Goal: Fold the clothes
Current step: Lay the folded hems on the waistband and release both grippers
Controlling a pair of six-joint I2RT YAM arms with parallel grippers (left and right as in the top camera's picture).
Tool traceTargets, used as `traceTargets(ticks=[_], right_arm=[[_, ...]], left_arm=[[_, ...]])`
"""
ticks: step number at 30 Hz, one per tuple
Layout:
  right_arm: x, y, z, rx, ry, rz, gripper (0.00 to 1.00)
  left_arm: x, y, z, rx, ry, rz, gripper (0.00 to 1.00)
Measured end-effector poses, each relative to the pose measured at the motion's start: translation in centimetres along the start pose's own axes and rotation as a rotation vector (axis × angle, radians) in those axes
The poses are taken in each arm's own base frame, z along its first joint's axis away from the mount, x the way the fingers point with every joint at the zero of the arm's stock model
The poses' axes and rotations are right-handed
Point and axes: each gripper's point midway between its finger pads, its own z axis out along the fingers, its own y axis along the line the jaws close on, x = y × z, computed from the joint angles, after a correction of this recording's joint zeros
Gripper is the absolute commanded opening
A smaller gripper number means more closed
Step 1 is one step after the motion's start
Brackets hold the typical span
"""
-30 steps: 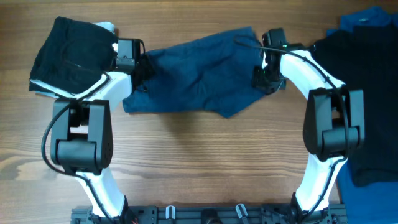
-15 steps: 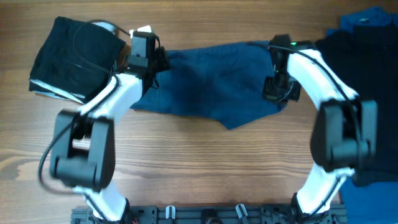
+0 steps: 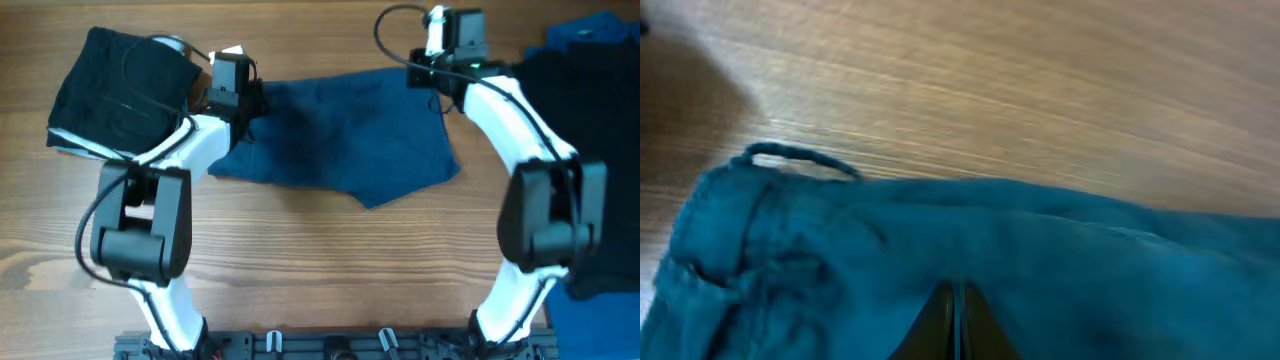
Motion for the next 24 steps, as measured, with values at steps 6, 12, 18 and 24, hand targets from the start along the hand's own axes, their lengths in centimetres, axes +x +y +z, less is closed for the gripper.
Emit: traceTargets(ticks=[6,12,18,24], right_arm=[[4.6,-1.2,7.2,0.01,0.071,0.005,0.28],[4.0,-1.5,7.5,0.03,0.044,0.009,0.32],[0.0,-0.2,0.5,-0.002,-0.012,0.001,0.32],[3.6,1.7,-5.2,-0.08,0.188,0.026,0.27]], left_arm=[[1.0,4.0,3.4,-0.05,0.015,-0.048,0.04],[0.5,4.7,3.4,-0.036,0.016,-0.058,0.04],[-9.0,-3.1,-8.8,0.098,-0.189,0.005,0.04],[-1.2,-2.5,-10.4,0.009,0.121,0.053,0.04]])
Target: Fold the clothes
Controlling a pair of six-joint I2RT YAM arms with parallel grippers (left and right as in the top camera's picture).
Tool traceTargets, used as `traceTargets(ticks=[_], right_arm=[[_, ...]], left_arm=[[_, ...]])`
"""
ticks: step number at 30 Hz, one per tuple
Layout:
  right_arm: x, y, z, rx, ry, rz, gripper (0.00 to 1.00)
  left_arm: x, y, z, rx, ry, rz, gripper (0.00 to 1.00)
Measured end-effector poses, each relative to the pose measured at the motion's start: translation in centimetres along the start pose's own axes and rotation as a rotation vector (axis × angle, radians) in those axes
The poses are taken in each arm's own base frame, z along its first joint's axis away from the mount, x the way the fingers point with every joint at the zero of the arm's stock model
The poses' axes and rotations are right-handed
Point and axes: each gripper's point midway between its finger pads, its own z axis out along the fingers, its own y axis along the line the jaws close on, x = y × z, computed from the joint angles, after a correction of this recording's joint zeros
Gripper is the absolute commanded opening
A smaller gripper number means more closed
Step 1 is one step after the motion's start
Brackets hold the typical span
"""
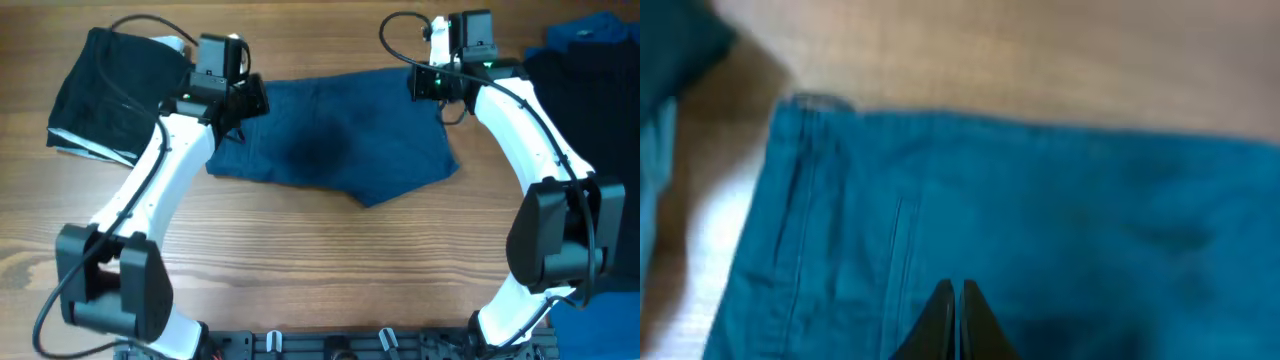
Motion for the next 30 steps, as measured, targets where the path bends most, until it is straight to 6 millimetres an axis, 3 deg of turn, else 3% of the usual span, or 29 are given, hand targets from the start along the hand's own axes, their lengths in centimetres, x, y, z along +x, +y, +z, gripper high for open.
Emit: traceTargets(ticks=[5,6,8,10,12,13,14,16,19,20,22,25,30], right_arm=[[4.3,0.4,-0.1,-0.029,0.169,0.036,0.31],[4.9,0.3,-0.1,-0.023,0.189,0.04,0.29],[5.8,-0.3,0.0,0.009,0.217,0.043,0.12],[7.0,-1.2,0.2,0.054,0.248,0.042,0.11],[7.5,-1.9,0.1,0.091,0.266,0.045,0.14],[7.8,-2.2,-0.1,0.106,0.281,0.057,0.24],[8.3,-2.7,-0.3,0.123,0.3,0.077,0.33],[9.3,-4.2,-1.0,0.153,0.343,0.122,0.36],[9.8,-6.7,-1.7,0.183,0.355,0.19,0.41],[9.8,-8.3,-2.1,0.201,0.347,0.23,0.41],[9.8,-9.3,-2.4,0.212,0.344,0.257,0.44],[9.9,-9.7,-2.5,0.216,0.344,0.267,0.47],[9.9,-9.7,-2.5,0.219,0.345,0.267,0.48]], left_arm=[[2.9,1.3,5.3,-0.045,0.105,0.009,0.04],[3.7,1.6,6.5,-0.057,0.133,0.014,0.04],[5.4,2.4,8.5,-0.08,0.185,0.017,0.04],[6.8,3.5,9.7,-0.104,0.235,0.013,0.04],[7.8,4.2,8.8,-0.131,0.293,0.007,0.04],[7.7,4.2,8.0,-0.137,0.307,0.006,0.06],[7.2,4.0,6.5,-0.144,0.321,0.004,0.09],[4.1,3.0,3.6,-0.118,0.251,0.002,0.11],[2.1,3.9,0.1,-0.123,0.213,-0.033,0.04],[2.4,4.8,-0.2,-0.137,0.235,-0.058,0.04],[3.1,4.6,-0.2,-0.108,0.273,-0.079,0.04],[3.8,0.8,0.0,-0.014,0.28,-0.046,0.04],[6.9,-5.5,-0.1,0.057,0.321,0.035,0.04]])
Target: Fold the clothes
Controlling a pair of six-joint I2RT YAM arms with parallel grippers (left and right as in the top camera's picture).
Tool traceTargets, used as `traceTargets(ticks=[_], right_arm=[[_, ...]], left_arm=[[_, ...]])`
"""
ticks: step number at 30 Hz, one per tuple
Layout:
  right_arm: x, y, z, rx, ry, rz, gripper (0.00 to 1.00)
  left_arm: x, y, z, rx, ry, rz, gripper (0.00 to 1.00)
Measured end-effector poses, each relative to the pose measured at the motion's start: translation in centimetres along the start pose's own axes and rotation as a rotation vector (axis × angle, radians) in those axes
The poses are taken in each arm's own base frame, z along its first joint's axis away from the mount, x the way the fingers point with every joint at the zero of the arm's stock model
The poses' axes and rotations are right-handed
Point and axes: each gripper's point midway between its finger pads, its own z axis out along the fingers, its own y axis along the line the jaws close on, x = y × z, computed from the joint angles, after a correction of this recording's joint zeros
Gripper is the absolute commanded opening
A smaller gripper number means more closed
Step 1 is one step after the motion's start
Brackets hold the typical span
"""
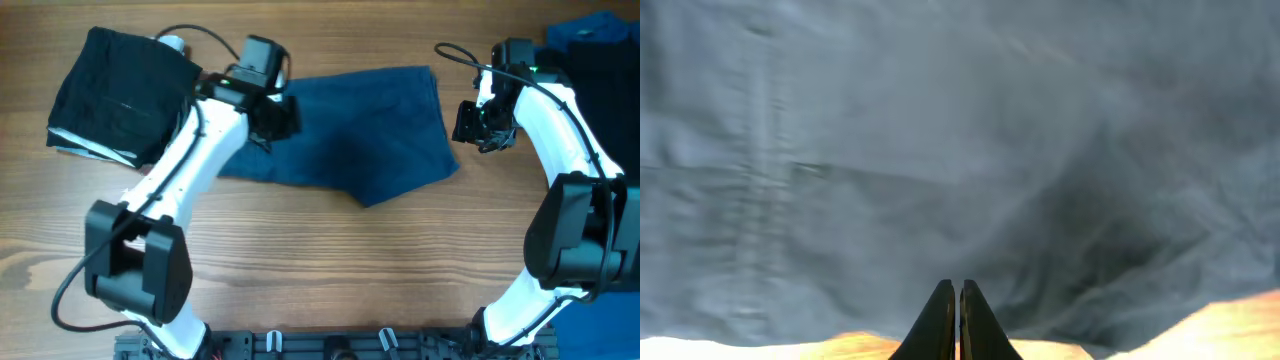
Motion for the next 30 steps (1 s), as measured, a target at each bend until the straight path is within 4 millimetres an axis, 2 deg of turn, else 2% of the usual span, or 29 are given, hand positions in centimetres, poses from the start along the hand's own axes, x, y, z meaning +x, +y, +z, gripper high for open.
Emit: traceTargets(ticks=[3,5,7,8,10,12,13,15,18,21,24,28,30], right_arm=[[0.0,0.0,0.0,-0.001,0.0,0.0,0.47],[0.3,-0.1,0.3,0.0,0.007,0.001,0.47],[0.8,0.1,0.8,-0.01,0.019,-0.007,0.47],[0.8,0.4,1.0,-0.03,0.018,-0.021,0.44],[0.7,1.3,1.0,-0.084,0.015,-0.048,0.38],[0.8,2.3,0.9,-0.141,0.017,-0.075,0.37],[0.8,2.6,0.8,-0.159,0.018,-0.084,0.38],[0.8,2.9,0.8,-0.177,0.016,-0.099,0.47],[0.2,3.0,0.8,-0.178,-0.011,-0.113,0.49],[0.2,2.9,0.8,-0.178,-0.01,-0.114,0.5],[0.2,2.9,0.8,-0.178,-0.01,-0.114,0.51],[0.2,2.9,0.8,-0.178,-0.01,-0.114,0.51],[0.2,2.9,0.8,-0.178,-0.01,-0.114,0.51]], left_arm=[[1.5,-1.8,2.0,0.002,0.042,0.041,0.04],[2.2,-2.7,4.1,0.0,0.067,0.058,0.04],[3.2,-2.8,5.8,-0.015,0.103,0.058,0.04],[3.5,-2.7,6.4,-0.022,0.117,0.055,0.04],[3.6,-2.6,6.8,-0.025,0.12,0.046,0.04],[3.5,-2.6,6.8,-0.024,0.12,0.042,0.04],[3.6,-2.7,6.8,-0.018,0.124,0.039,0.04],[3.9,-3.2,6.8,0.01,0.141,0.038,0.04],[4.4,-4.2,7.1,0.022,0.142,0.056,0.04],[6.2,-4.7,8.9,0.003,0.193,0.074,0.04],[8.1,-4.1,11.1,-0.034,0.262,0.062,0.04],[8.3,-4.1,11.1,-0.04,0.278,0.041,0.04],[8.2,-4.2,10.4,-0.053,0.292,0.035,0.04]])
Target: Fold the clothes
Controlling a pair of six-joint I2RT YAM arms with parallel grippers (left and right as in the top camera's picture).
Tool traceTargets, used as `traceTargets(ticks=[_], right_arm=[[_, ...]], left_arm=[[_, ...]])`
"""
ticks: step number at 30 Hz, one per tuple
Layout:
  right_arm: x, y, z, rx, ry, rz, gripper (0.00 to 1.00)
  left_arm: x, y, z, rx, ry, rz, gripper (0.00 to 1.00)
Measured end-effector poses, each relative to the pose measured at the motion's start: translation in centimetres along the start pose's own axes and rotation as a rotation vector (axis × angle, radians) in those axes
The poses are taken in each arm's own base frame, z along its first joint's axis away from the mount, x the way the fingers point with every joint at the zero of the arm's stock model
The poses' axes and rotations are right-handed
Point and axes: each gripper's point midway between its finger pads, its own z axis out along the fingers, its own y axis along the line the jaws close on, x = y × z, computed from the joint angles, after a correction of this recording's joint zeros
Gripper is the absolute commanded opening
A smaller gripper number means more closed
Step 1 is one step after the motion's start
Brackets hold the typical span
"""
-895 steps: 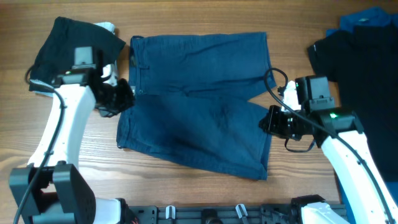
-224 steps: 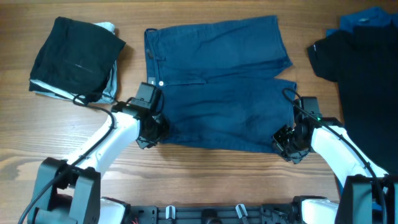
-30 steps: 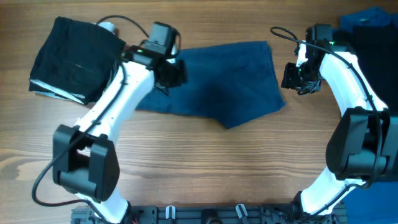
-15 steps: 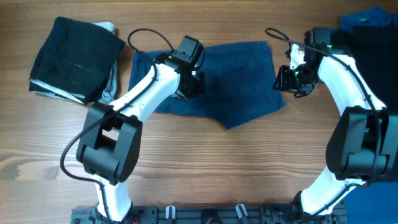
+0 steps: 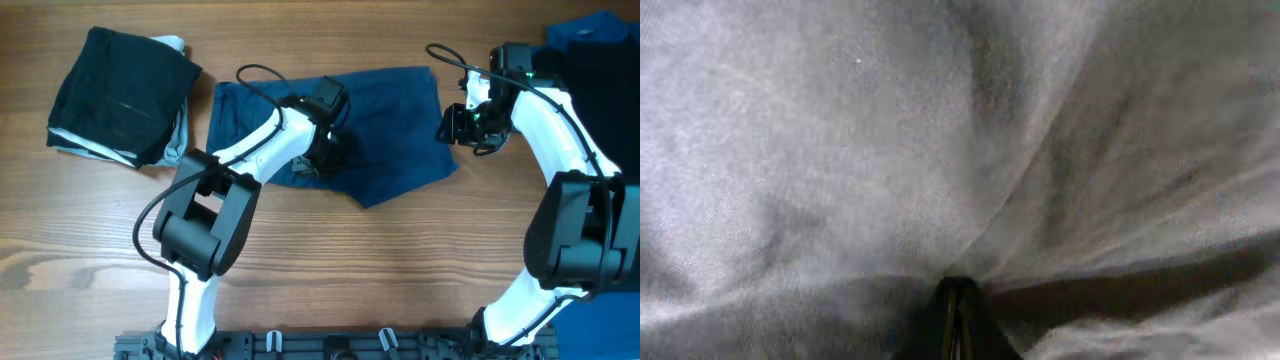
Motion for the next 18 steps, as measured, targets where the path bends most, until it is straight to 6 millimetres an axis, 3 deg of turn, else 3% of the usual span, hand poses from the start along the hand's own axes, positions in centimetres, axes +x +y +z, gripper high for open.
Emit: traceTargets(ticks=[1,2,3,4,5,6,7,9,13,15,18], right_arm=[[0.0,0.0,0.0,0.0,0.0,0.0,0.51],[0.0,0.0,0.0,0.0,0.0,0.0,0.52],[0.0,0.0,0.0,0.0,0.0,0.0,0.57],[0.0,0.0,0.0,0.0,0.0,0.001,0.72],[0.0,0.0,0.0,0.0,0.0,-0.004,0.8],[0.0,0.0,0.0,0.0,0.0,-0.007,0.83],[0.0,0.0,0.0,0.0,0.0,-0.008,1.0],[0.0,0.0,0.0,0.0,-0.001,-0.011,0.99],[-0.8,0.0,0.0,-0.001,-0.033,-0.019,1.0],[-1.5,0.0,0.0,-0.001,-0.063,-0.027,1.0],[-4.6,0.2,-0.3,-0.002,-0.186,-0.058,0.99]], left_arm=[[-0.1,0.0,-0.1,-0.001,-0.003,0.0,0.04],[-2.1,-1.2,-2.1,0.013,-0.079,0.012,0.04],[-3.6,-1.9,-3.6,0.02,-0.15,0.022,0.04],[-5.1,-2.4,-5.3,0.023,-0.228,0.027,0.04],[-7.3,-2.8,-8.0,0.015,-0.35,0.028,0.04],[-7.8,-2.7,-8.4,0.006,-0.38,0.025,0.04],[-8.2,-2.7,-8.3,0.0,-0.395,0.024,0.04],[-8.6,-2.2,-6.9,-0.026,-0.391,0.02,0.04],[-8.1,-0.5,-1.7,-0.102,-0.304,0.012,0.04],[-7.9,0.0,-0.5,-0.119,-0.283,0.01,0.04],[-7.9,0.1,0.3,-0.126,-0.278,0.01,0.04]])
